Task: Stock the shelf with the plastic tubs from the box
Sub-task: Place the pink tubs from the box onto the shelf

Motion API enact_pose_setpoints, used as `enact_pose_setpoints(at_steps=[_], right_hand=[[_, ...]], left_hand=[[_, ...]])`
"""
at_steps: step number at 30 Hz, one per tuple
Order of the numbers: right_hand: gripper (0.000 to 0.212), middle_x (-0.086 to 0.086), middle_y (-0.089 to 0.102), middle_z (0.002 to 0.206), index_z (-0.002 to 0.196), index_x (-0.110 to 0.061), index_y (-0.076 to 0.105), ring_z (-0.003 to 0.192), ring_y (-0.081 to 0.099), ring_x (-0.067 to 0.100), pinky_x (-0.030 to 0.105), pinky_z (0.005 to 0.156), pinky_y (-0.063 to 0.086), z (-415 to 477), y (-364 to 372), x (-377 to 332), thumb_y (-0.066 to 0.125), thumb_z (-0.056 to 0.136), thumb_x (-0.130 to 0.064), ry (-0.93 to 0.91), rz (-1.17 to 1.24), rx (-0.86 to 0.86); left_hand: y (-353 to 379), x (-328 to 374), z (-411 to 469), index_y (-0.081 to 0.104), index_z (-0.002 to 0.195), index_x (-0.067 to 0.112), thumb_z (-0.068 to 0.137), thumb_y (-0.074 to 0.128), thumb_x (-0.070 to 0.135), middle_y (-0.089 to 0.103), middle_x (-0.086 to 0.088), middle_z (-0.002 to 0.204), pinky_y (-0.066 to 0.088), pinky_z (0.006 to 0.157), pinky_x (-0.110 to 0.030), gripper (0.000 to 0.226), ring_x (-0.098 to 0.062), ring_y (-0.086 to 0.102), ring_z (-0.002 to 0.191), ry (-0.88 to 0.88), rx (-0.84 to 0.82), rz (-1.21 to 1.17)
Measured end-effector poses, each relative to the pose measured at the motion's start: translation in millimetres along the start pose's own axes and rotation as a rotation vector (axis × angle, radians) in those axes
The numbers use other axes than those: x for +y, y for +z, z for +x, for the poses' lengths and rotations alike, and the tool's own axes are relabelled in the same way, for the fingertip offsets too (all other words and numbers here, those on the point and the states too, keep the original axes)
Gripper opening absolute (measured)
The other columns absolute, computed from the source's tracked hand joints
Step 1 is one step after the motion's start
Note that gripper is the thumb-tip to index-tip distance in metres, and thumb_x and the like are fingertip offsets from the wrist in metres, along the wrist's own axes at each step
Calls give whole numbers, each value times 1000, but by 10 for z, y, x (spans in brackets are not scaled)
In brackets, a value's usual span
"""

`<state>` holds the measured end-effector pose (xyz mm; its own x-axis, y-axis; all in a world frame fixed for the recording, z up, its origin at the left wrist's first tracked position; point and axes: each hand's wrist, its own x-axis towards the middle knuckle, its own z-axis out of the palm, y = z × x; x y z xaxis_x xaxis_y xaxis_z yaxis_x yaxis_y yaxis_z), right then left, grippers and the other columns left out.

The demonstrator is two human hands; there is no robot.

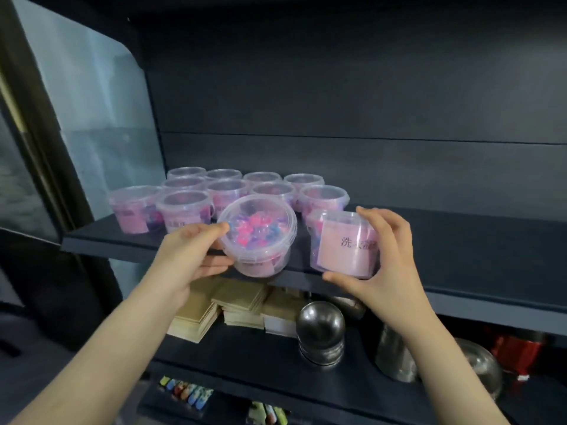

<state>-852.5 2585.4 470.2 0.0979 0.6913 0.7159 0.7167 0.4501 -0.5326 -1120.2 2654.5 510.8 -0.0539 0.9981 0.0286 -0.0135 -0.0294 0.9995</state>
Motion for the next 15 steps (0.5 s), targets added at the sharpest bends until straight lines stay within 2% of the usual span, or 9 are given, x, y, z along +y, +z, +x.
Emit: enact_pose_setpoints(at_steps=[6,11,13,15], right_hand=[[100,-10,21,142,136,-49,31,135,27,11,24,107,30,329,381,338,89,55,-40,-29,-22,-76],[99,-14,15,142,131,-54,29,137,20,14,27,104,28,436,606,397,90,55,-39,-14,-98,-57],[98,-12,13,144,134,-49,31,137,18,17,29,104,28,473,682,407,89,56,-41,-16,-145,-47],[97,-10,13,145,136,-48,31,138,16,19,32,104,28,489,732,414,88,58,-43,-16,-176,-40]], left_hand=[[88,-59,514,67,103,8,85,71,31,71,-14,93,60,73,-39,30,-29,73,73,-45,7,125],[76,-27,718,63,89,3,88,66,36,69,-14,90,60,69,-39,33,-27,73,68,-111,-4,166],[64,-23,785,62,98,9,90,62,38,69,-12,94,60,69,-39,30,-24,73,68,-33,0,256],[9,-58,806,55,105,23,90,60,41,66,-2,92,58,71,-36,24,-13,69,72,254,71,528]])
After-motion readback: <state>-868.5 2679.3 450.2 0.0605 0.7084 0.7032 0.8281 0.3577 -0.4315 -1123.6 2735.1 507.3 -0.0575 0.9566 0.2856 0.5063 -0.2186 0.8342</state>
